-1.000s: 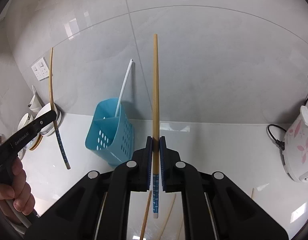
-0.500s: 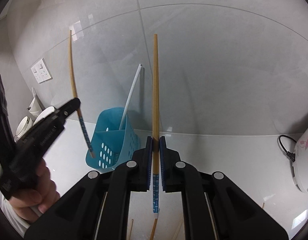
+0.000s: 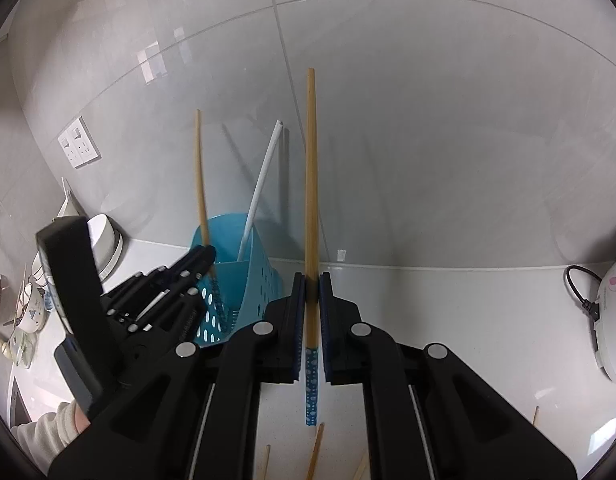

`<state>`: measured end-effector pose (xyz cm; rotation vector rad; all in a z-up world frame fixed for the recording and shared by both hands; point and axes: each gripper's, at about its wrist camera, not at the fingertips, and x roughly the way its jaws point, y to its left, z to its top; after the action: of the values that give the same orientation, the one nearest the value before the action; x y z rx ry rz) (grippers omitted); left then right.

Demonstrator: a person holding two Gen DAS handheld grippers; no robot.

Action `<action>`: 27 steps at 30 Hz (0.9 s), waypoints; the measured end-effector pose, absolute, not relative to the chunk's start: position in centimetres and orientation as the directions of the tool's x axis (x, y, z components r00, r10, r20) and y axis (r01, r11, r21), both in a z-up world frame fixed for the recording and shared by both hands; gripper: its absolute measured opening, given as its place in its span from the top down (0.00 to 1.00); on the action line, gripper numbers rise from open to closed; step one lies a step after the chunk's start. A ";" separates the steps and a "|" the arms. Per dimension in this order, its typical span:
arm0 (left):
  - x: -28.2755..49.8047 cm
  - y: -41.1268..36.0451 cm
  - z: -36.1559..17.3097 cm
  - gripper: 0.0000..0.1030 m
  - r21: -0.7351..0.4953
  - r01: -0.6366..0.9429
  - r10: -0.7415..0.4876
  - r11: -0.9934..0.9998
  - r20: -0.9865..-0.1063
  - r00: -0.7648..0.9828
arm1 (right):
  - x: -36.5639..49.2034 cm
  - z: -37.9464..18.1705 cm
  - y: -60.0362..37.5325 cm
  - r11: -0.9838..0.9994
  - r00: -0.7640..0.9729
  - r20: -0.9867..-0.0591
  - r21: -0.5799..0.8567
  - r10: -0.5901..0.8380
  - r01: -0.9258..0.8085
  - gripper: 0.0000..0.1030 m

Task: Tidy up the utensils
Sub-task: 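Lift both chopsticks and lower the left tool's chopstick into the blue holder, then open the left tool to drop its chopstick into the blue holder, then lower the right tool's chopstick into the blue holder and open it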

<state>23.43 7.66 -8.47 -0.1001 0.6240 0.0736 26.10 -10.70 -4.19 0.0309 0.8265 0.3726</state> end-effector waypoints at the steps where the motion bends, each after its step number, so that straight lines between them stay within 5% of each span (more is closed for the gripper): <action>1: 23.6 7.5 -8.7 0.93 -0.067 -0.095 0.037 0.993 -0.594 0.803 | 26.2 -4.3 -10.7 0.935 0.615 -0.713 0.170 0.335 -0.312 0.94; 7: 23.8 7.4 -9.2 0.89 -0.076 -0.089 0.023 0.993 -0.621 0.784 | 26.3 -4.5 -10.0 0.933 0.606 -0.720 0.167 0.337 -0.319 0.94; 18: 19.0 10.5 -5.9 0.13 -0.136 -0.207 0.074 0.969 -0.638 0.766 | 26.4 -3.6 -8.3 0.902 0.605 -0.680 0.216 0.414 -0.374 0.94; 20: 18.4 11.4 -5.4 0.06 -0.157 -0.230 0.074 0.960 -0.654 0.753 | 26.5 -3.4 -7.9 0.892 0.607 -0.664 0.232 0.436 -0.387 0.94; 27: 17.0 13.5 -4.8 0.06 -0.119 -0.261 0.115 0.958 -0.675 0.729 | 27.3 -3.2 -6.1 0.871 0.618 -0.621 0.264 0.483 -0.415 0.94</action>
<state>17.03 13.54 -4.76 -0.2120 0.7260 0.2085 27.27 -6.12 -3.20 0.0977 0.7425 0.5174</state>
